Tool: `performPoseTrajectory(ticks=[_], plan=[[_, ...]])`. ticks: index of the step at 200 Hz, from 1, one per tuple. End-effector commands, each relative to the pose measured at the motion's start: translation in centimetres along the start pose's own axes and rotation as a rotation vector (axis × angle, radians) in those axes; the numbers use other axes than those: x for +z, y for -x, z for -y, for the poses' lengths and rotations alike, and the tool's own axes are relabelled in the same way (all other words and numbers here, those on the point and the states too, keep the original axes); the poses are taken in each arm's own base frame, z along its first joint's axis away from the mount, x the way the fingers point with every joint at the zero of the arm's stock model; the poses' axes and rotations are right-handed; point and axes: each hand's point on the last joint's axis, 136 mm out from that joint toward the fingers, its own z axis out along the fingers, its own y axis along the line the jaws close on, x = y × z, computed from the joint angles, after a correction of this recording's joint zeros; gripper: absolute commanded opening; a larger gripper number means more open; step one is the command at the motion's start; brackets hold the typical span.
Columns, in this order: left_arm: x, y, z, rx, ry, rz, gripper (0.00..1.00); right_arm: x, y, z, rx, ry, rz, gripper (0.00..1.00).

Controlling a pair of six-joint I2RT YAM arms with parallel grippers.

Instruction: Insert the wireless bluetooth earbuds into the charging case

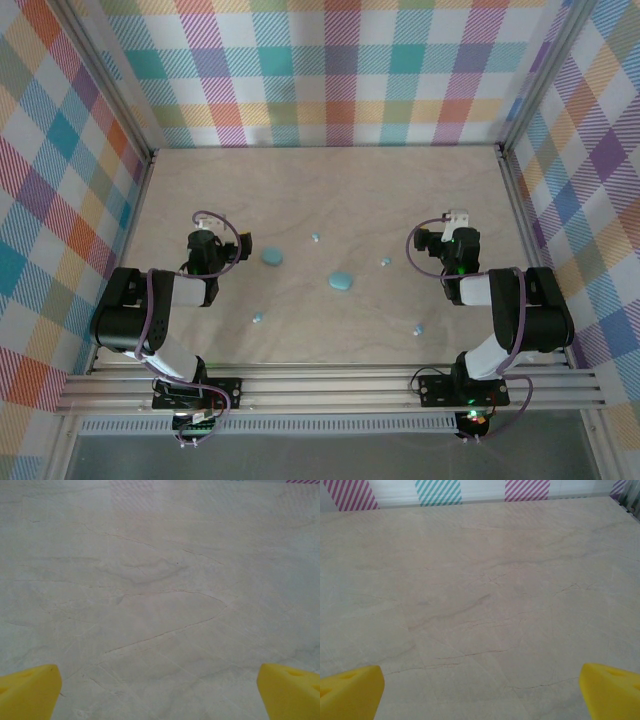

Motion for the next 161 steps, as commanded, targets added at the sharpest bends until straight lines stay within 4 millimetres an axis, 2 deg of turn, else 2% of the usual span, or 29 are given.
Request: performPoseTrajectory(ticks=[1, 66, 80, 95, 121, 129, 146, 155, 161], plan=[[-0.3, 0.2, -0.7, -0.014, 0.019, 0.005, 1.00, -0.5, 0.5, 0.5, 0.017, -0.015, 0.017, 1.00], [-0.4, 0.5, -0.6, -0.010, 0.010, 0.003, 1.00, -0.6, 0.7, 0.5, 0.017, -0.018, 0.020, 1.00], [-0.6, 1.6, -0.4, -0.006, 0.009, -0.022, 1.00, -1.0, 1.5, 0.3, 0.010, -0.009, 0.005, 1.00], [-1.3, 2.8, -1.6, -0.037, 0.085, -0.078, 1.00, -1.8, 2.5, 0.8, 0.027, -0.039, -0.056, 0.99], [-3.3, 5.3, -3.4, -0.112, 0.200, -0.072, 1.00, -3.0, 4.7, 1.3, 0.085, -0.084, -0.142, 0.97], [-3.9, 5.8, -3.8, -0.140, 0.234, -0.094, 1.00, -3.3, 5.1, 0.7, 0.098, -0.059, -0.176, 0.94], [-5.4, 7.0, -5.0, -0.216, 0.323, -0.146, 1.00, -4.1, 6.1, -2.2, 0.120, 0.089, -0.253, 0.87], [-5.9, 7.2, -4.7, -0.220, 0.313, -0.192, 1.00, -4.7, 6.3, -3.8, 0.117, 0.153, -0.289, 0.84], [-6.1, 7.3, -3.9, -0.213, 0.268, -0.216, 1.00, -5.2, 6.3, -5.6, 0.090, 0.209, -0.319, 0.82]])
